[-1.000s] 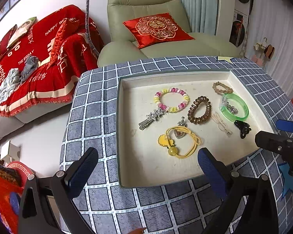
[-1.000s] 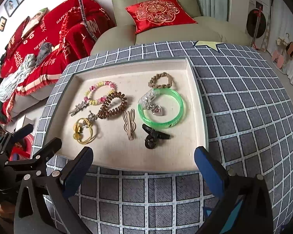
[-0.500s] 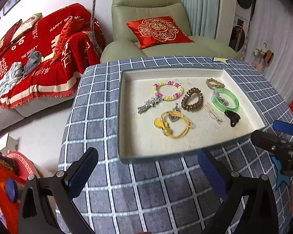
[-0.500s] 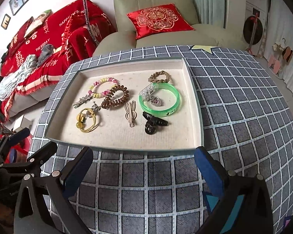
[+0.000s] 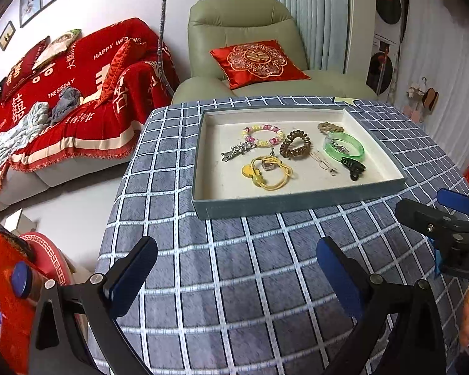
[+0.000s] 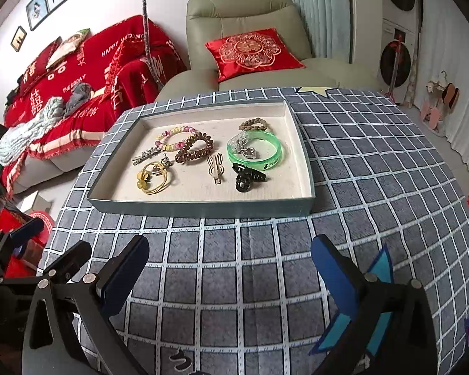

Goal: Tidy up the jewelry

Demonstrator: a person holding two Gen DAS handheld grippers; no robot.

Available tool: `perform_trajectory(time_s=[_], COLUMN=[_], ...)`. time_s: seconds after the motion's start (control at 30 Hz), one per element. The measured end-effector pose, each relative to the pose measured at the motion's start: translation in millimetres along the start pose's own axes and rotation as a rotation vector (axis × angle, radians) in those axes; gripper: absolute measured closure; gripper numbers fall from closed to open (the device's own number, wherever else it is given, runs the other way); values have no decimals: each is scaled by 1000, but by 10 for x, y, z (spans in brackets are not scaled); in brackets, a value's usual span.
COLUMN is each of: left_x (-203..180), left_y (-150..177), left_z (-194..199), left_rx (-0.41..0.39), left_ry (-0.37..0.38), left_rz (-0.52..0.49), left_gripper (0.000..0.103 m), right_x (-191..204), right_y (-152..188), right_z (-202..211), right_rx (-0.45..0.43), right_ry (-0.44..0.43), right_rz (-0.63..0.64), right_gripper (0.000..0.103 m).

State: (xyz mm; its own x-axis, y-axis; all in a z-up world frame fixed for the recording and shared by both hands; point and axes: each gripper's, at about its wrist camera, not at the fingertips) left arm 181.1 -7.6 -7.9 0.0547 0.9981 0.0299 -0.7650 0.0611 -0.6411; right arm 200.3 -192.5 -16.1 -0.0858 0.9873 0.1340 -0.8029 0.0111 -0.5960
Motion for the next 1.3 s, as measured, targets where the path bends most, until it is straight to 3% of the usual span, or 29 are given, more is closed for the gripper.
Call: perform_trajectory(time_s=[0.5, 0.8, 1.3], left_x=[99, 105, 93], left_y=[242, 270, 338], left_z=[304, 466, 534], left_rx=[-70, -117, -123], left_ry=[-28, -41, -36], left_rz=[79, 72, 78], left_gripper=[0, 0, 0], right_x=[55, 156, 233], right_y=[342, 431, 490], right_z=[405, 536, 661], right_rx=[-152, -187, -209], right_ry=[50, 76, 91], right_rz=[-6, 24, 39], right_gripper=[0, 0, 0])
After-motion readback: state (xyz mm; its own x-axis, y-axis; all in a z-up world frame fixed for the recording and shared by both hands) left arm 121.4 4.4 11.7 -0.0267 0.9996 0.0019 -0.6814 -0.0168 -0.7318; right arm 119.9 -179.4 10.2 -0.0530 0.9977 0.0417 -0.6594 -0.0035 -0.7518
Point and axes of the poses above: each gripper's, at about its wrist camera, not at the fingertips, and z roughly against the way its jaws point, x to its left, y to its underside, and after that the axes turned 4 degrees about x, right-handed
